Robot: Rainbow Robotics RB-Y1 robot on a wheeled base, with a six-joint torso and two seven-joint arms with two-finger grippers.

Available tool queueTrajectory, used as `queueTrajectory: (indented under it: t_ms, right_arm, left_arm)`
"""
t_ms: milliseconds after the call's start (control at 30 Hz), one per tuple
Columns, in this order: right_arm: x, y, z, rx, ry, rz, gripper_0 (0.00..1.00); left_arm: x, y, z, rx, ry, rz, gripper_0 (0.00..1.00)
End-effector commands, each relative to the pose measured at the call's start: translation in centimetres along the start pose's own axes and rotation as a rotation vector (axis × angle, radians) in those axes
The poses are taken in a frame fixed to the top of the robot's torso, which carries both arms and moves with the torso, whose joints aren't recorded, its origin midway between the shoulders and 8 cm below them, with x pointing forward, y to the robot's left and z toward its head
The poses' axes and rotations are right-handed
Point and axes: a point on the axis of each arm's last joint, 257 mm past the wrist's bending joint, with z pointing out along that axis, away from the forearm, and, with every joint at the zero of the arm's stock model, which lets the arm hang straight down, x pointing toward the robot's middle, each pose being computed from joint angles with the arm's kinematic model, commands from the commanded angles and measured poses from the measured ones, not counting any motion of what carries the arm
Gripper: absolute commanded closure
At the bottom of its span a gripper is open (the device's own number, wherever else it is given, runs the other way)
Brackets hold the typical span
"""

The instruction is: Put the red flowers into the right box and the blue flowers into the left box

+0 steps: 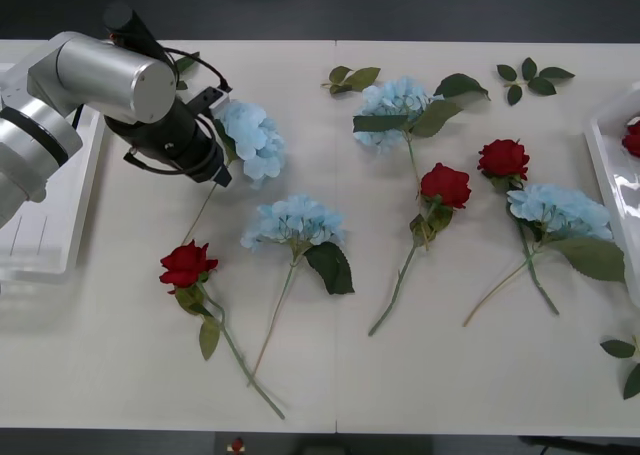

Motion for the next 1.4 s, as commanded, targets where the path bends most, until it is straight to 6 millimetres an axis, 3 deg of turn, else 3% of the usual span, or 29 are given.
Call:
queueTrajectory:
  t_ms: [33, 200, 433, 633, 800, 1100, 1400]
  right_arm:
    - [0.6, -0.4, -0.6, -0.017, 0.023, 0.011, 0.25]
    - [0.6, 1.2, -0.7, -0.079, 0.032, 0.061, 0.15]
    - [-1.0, 5.3, -2.1, -0.263, 0.027, 0.254, 0.14]
    - [-3.6, 9.1, -3.8, -0.409, 0.059, 0.443, 0.14]
    - [-7.1, 12.4, -5.7, -0.506, 0.114, 0.617, 0.14]
    - [-11.9, 17.9, -8.7, -0.579, 0.254, 0.863, 0.14]
    - [-12.4, 23.0, -10.7, -0.458, 0.424, 0.928, 0.14]
  left_arm:
    - [-0.4, 1.2, -0.4, -0.036, -0.014, 0.007, 0.0]
    - [0.5, 1.3, 0.4, -0.036, -0.014, 0.007, 0.0]
    - [1.8, 1.1, 1.9, -0.017, -0.031, -0.019, 0.0]
    - [2.8, 0.9, 2.7, -0.008, -0.024, -0.03, 0.0]
    - [3.2, 0.9, 3.1, -0.007, -0.026, -0.033, 0.0]
    - [3.2, 0.7, 3.3, -0.012, -0.023, -0.023, 0.0]
    - [3.1, -0.3, 3.7, -0.007, -0.014, -0.012, 0.0]
